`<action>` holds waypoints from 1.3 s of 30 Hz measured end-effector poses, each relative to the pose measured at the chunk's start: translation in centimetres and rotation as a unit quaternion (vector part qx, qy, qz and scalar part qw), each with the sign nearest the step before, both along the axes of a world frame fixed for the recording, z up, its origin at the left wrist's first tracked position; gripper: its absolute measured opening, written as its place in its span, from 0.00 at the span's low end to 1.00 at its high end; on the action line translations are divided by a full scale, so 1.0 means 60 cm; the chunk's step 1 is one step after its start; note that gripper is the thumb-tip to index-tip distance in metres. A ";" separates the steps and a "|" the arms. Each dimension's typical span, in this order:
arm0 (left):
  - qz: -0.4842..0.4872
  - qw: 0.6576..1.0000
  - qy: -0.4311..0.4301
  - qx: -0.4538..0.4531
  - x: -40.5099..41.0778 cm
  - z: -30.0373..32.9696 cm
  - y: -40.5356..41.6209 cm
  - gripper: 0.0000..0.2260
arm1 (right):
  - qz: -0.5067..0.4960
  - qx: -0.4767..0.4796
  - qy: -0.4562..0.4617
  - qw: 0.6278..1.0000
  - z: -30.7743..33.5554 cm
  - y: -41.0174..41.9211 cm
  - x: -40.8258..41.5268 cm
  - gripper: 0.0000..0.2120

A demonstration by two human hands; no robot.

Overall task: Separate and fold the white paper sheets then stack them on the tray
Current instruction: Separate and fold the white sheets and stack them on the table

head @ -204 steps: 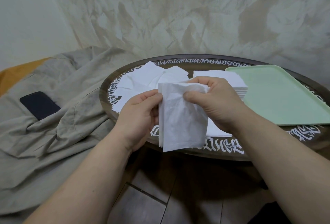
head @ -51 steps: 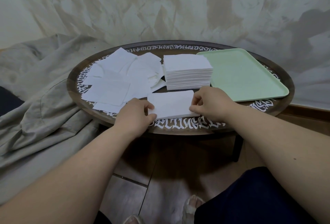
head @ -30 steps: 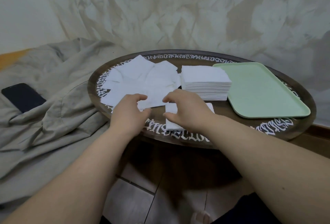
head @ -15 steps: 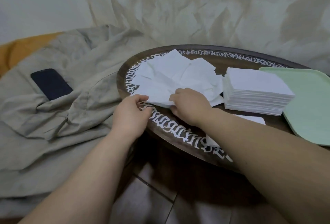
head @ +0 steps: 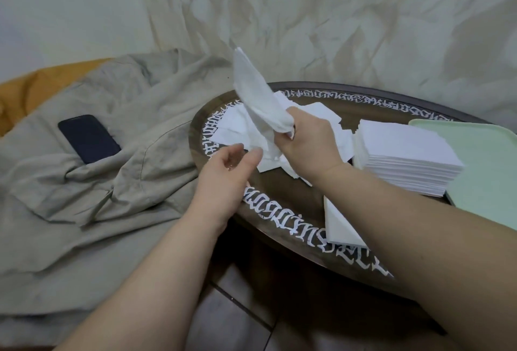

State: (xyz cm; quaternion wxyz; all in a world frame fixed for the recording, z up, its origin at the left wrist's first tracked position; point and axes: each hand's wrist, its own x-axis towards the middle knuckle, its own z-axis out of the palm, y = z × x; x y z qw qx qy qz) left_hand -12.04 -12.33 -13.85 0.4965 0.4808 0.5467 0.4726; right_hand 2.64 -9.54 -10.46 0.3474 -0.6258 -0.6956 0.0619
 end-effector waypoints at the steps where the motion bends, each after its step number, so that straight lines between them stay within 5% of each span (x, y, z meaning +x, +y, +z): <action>1: -0.042 0.995 -0.084 -0.025 0.007 0.003 -0.003 0.35 | 0.024 -0.015 -0.020 0.999 0.000 -0.012 -0.005 0.03; 4: -0.083 0.973 -0.216 -0.024 0.027 0.014 -0.011 0.22 | 0.107 -0.069 -0.059 0.990 0.000 -0.053 -0.019 0.09; 9: 0.020 0.972 -0.234 -0.022 0.019 0.025 -0.022 0.04 | 0.205 -0.094 -0.059 0.973 -0.001 -0.103 -0.002 0.16; 14: -0.004 0.969 -0.245 -0.040 0.014 0.044 -0.046 0.05 | 0.045 -0.049 0.148 0.987 0.027 -0.147 0.032 0.13; 17: -0.066 0.967 -0.242 -0.041 0.024 0.059 -0.070 0.07 | -0.050 -0.048 0.319 0.945 0.046 -0.162 0.060 0.09; 21: -0.128 0.972 -0.191 -0.037 0.044 0.068 -0.095 0.07 | -0.018 -0.180 0.504 0.845 0.043 -0.192 0.091 0.10; 23: -0.151 0.973 -0.172 -0.032 0.057 0.067 -0.105 0.09 | 0.035 -0.240 0.539 0.807 0.044 -0.203 0.102 0.10; 27: -0.175 0.976 -0.128 -0.021 0.086 0.070 -0.124 0.07 | 0.090 -0.255 0.545 0.794 0.039 -0.211 0.113 0.11; 31: -0.086 0.993 -0.071 0.026 0.102 0.075 -0.112 0.09 | 0.054 -0.191 0.550 0.811 0.039 -0.212 0.120 0.10; 35: 0.040 0.982 0.126 0.137 0.098 0.073 -0.113 0.14 | -0.018 -0.119 0.422 0.899 0.039 -0.208 0.133 0.07; 39: -0.104 0.992 0.012 0.072 0.118 0.058 -0.129 0.08 | 0.008 -0.135 0.368 0.920 0.038 -0.209 0.121 0.03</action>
